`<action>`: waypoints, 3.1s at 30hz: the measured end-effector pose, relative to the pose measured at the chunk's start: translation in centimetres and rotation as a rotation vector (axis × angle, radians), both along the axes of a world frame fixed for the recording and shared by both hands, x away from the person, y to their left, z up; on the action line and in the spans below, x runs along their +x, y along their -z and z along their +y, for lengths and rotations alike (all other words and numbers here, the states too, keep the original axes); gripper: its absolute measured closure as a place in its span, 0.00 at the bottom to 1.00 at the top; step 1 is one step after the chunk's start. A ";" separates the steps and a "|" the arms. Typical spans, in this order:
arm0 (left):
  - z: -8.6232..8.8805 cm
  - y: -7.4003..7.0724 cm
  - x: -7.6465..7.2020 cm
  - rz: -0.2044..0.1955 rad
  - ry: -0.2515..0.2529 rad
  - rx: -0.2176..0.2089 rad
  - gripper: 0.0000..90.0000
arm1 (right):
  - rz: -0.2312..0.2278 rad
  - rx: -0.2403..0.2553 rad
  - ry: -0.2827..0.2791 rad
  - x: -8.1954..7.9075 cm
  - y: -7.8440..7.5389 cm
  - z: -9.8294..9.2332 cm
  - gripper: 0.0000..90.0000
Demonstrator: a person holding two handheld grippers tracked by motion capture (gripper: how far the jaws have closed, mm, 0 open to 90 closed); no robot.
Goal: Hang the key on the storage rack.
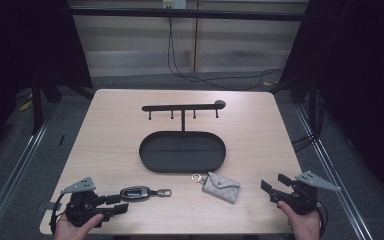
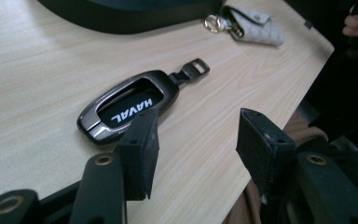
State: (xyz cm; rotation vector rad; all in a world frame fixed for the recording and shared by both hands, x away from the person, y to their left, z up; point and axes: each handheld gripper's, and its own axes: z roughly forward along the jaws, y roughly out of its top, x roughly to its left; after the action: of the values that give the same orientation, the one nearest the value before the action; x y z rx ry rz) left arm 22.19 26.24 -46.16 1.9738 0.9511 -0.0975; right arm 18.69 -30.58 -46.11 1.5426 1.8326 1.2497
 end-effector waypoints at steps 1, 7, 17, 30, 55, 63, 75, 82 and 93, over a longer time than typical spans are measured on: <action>0.0 0.0 0.0 -0.001 0.005 0.018 0.53 | 0.005 0.001 -0.001 0.0 0.0 0.0 0.27; -0.2 0.2 0.0 0.001 -0.014 0.050 0.55 | 0.023 0.006 -0.020 0.3 0.2 0.0 0.26; -0.5 -0.4 -0.1 -0.022 0.008 0.080 0.53 | 0.019 -0.004 -0.023 0.1 0.1 0.1 0.26; -1.0 -2.5 0.4 -0.068 0.036 0.081 0.58 | 0.023 -0.025 -0.036 0.1 0.1 0.4 0.26; -4.0 -4.8 4.0 -0.032 0.148 0.191 0.72 | 0.057 -0.017 -0.059 0.5 0.3 0.5 0.26; -5.6 -4.5 5.3 -0.057 0.219 0.332 0.68 | 0.068 -0.013 -0.064 0.7 0.4 0.5 0.26; -8.3 -5.2 6.4 -0.056 0.323 0.425 0.68 | 0.072 -0.020 -0.069 0.7 0.4 0.5 0.26; -9.8 -4.5 6.9 -0.062 0.406 0.520 0.70 | 0.074 -0.022 -0.070 0.7 0.5 0.5 0.26; -13.1 -3.8 7.5 -0.038 0.528 0.638 0.76 | 0.081 -0.024 -0.072 0.8 0.5 0.5 0.26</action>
State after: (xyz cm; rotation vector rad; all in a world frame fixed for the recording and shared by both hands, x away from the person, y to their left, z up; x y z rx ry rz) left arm 29.71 13.16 -42.34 2.7729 0.4322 -0.0538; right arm 19.47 -30.04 -46.65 1.5481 1.9634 1.2087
